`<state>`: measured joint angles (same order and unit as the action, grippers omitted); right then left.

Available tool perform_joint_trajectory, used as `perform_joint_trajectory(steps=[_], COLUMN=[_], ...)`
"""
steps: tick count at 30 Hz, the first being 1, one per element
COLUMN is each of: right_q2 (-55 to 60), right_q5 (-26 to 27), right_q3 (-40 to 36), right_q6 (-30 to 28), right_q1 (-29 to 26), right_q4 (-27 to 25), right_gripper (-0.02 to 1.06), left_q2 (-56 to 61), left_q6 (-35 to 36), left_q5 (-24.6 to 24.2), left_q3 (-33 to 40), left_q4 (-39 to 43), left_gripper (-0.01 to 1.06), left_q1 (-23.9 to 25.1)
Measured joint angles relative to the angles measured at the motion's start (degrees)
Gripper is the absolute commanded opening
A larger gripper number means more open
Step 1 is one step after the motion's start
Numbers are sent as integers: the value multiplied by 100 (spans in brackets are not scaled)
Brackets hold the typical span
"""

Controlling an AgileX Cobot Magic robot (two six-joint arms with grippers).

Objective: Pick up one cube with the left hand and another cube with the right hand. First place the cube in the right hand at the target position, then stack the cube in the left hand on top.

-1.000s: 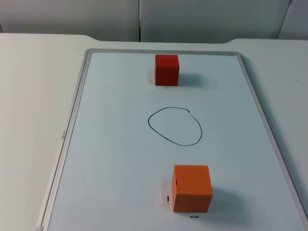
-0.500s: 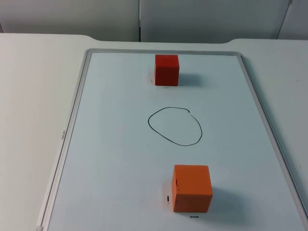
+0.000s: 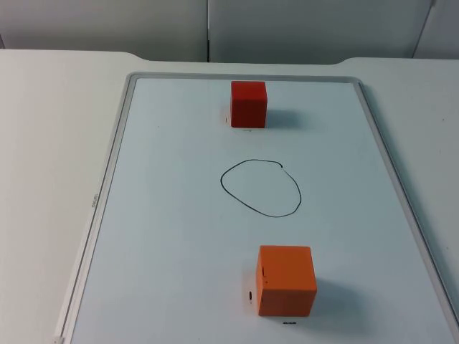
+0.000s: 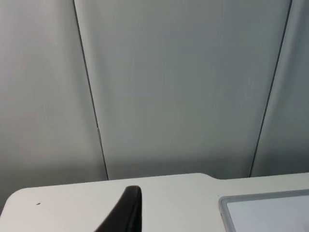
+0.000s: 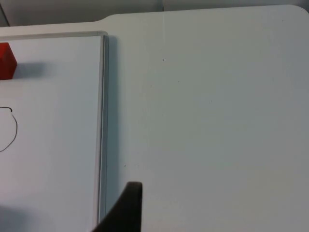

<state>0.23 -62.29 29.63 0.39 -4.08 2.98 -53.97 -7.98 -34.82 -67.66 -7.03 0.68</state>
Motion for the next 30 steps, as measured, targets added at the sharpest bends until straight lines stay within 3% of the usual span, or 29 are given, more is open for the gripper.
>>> perform_joint_trajectory(steps=[5,15,18,21,28,30], right_q2=[0,0,0,0,0,0], right_q5=[0,0,0,0,0,0], right_q3=[0,0,0,0,0,0], right_q6=[0,0,0,0,0,0], right_q1=[0,0,0,0,0,0], right_q4=[0,0,0,0,0,0], right_gripper=[105,105,105,105,105,105], left_q2=[-656,-2057,-2760,-3187,-4537,-5250], left_q6=[-234,-1925,-2361,-2458,-2485,-2381], left_q5=[11,304,908,1184,1178,1083], left_q3=[-229,-253,-277,-345,-1107,-1627], left_q4=[-372,-2768,-3257,-3308,-3344,-3276], left_gripper=[105,104,104,104,104,104], left_q1=[0,-54,-532,-874,-1567,-1845])
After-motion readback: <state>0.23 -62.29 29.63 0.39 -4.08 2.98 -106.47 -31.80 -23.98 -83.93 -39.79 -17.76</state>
